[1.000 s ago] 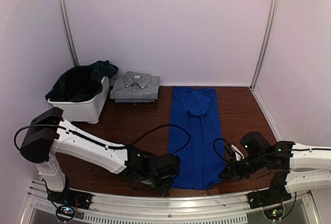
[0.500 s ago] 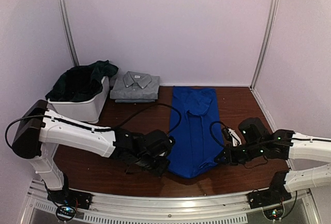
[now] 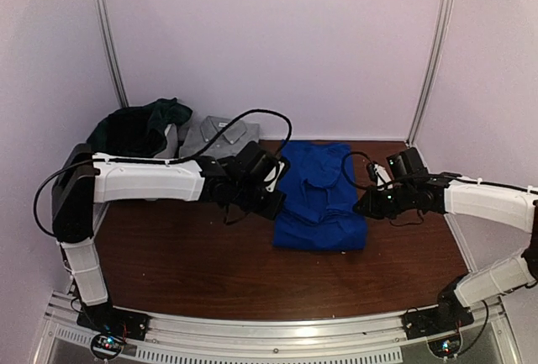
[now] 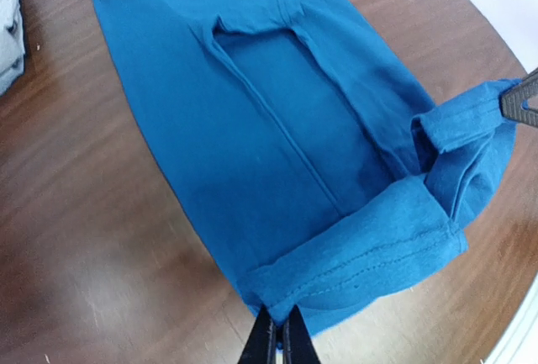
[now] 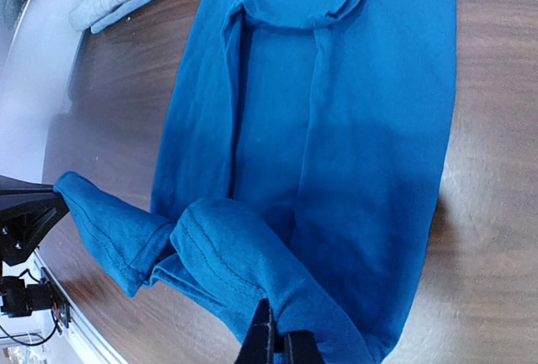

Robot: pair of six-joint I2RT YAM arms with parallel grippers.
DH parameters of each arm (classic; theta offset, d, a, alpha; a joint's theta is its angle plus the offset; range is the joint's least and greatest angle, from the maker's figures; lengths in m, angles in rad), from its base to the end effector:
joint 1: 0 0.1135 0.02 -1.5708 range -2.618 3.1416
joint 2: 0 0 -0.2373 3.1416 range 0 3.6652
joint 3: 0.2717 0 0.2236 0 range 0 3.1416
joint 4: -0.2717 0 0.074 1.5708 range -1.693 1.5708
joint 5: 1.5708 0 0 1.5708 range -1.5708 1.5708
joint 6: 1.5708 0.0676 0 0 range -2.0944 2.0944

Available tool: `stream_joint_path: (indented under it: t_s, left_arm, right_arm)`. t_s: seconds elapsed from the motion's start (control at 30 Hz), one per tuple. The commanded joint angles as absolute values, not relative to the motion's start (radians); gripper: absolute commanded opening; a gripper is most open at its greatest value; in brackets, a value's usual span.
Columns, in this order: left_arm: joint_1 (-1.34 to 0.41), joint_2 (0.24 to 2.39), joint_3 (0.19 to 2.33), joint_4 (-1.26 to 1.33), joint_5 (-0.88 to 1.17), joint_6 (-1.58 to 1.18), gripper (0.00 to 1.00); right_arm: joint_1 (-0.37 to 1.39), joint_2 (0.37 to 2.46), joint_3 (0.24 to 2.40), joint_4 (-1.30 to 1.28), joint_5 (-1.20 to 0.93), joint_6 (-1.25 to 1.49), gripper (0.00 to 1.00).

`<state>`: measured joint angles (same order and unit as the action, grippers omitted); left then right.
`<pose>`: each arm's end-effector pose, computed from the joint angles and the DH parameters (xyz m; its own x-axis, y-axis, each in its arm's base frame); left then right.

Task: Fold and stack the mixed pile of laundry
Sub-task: Fold the rectangle-folded T-shirt at the center of the board.

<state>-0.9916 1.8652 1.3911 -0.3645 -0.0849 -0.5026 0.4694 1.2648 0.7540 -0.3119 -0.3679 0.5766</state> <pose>0.2250 -0.3336 0.1905 -0.7435 0.2599 -0.6162 0.5075 0.8193 -0.2668 0.2200 0.1388 0.1863 -0.8971 0.1154 -0.4265 -0.1804 0.7856 0.5919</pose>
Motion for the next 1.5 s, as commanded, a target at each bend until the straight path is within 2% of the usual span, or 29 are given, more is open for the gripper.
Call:
stream_joint_path:
  t_s: [0.0, 0.37, 1.07, 1.13, 1.23, 1.3, 1.37, 1.47]
  left_arm:
    - [-0.923, 1.964, 1.506, -0.327, -0.040, -0.409, 0.00]
    - [-0.811, 2.174, 1.744, -0.314, 0.000, -0.340, 0.00]
    - [-0.738, 2.399, 1.941, -0.297, 0.057, -0.351, 0.00]
    - [-0.730, 2.408, 1.955, -0.301, 0.076, -0.352, 0.00]
    - [-0.714, 2.391, 1.967, -0.316, 0.107, -0.358, 0.14]
    - [-0.702, 2.349, 1.954, -0.314, 0.122, -0.353, 0.29]
    - [-0.693, 2.295, 1.933, -0.314, 0.130, -0.337, 0.38]
    - [-0.690, 2.215, 1.878, -0.312, 0.124, -0.312, 0.44]
  right_arm:
    - [0.398, 1.369, 0.825, -0.191, -0.418, 0.491, 0.00]
    - [0.285, 1.679, 1.008, -0.051, -0.464, 0.440, 0.00]
    - [0.222, 1.916, 1.146, 0.016, -0.480, 0.417, 0.00]
    - [0.215, 1.918, 1.158, 0.008, -0.482, 0.418, 0.13]
    - [0.201, 1.880, 1.166, -0.020, -0.497, 0.415, 0.33]
    - [0.192, 1.829, 1.169, -0.046, -0.500, 0.405, 0.45]
    - [0.185, 1.773, 1.180, -0.098, -0.494, 0.380, 0.53]
    - [0.182, 1.693, 1.169, -0.149, -0.501, 0.356, 0.60]
